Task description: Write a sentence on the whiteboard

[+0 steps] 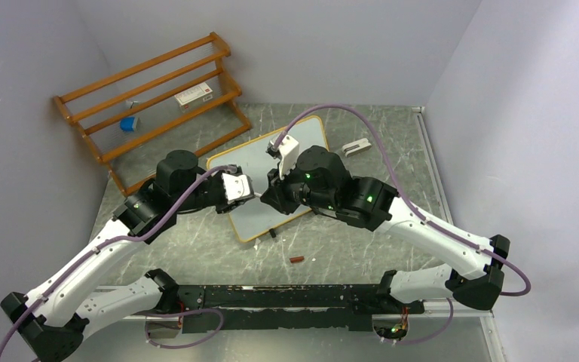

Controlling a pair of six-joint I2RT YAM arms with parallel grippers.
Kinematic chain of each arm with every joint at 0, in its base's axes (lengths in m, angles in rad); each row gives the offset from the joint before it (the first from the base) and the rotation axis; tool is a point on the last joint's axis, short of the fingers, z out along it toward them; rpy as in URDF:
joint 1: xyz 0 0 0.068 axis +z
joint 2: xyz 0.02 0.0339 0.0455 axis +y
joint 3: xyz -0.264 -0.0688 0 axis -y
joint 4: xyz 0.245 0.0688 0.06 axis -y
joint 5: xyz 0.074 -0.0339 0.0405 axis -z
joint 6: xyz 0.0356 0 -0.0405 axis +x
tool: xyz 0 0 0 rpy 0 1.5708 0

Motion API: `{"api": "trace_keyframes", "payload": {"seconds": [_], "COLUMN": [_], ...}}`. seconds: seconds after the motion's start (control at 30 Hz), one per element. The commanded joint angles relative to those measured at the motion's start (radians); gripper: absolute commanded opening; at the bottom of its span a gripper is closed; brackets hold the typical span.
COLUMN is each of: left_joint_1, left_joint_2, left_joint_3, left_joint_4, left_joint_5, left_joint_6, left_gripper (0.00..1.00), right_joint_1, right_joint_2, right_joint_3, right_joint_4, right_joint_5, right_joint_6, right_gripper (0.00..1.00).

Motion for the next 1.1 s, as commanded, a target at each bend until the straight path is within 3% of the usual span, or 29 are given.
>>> {"api": "trace_keyframes", "payload": {"seconds": [0.0,0.2,0.3,0.7,0.97,1.07], "left_joint_1": [-0.015,-0.022,-0.021,-0.022,-0.022,-0.021], "left_joint_2": [0.004,0.011,0.010,0.018,0.027,0.022], "left_joint_3": [0.024,0.006,-0.014,-0.043,-0.055,-0.063], "left_joint_4": [0.050,0.091,0.119,0.157,0.144,0.161], "left_joint_5": [0.031,0.087,0.121,0.166,0.150,0.149], "left_joint_6": [0.015,0.003,-0.010,-0.008,0.005,-0.005], "left_gripper": [0.44,0.28,0.26,0.41,0.07,0.05], "right_joint_1": [-0.007,-0.010,-0.011,-0.023,-0.043,-0.045], "right_joint_2": [-0.019,-0.003,0.006,0.043,0.033,0.036], "right_joint_3": [0.004,0.007,0.009,0.022,0.013,0.009], "right_joint_4": [0.009,0.019,0.026,0.031,0.050,0.059], "right_joint_5": [-0.058,-0.077,-0.085,-0.109,-0.117,-0.126], "right_joint_6": [0.022,0.041,0.052,0.059,0.090,0.102], "right_gripper": [0.00,0.00,0.00,0.00,0.00,0.00]}}
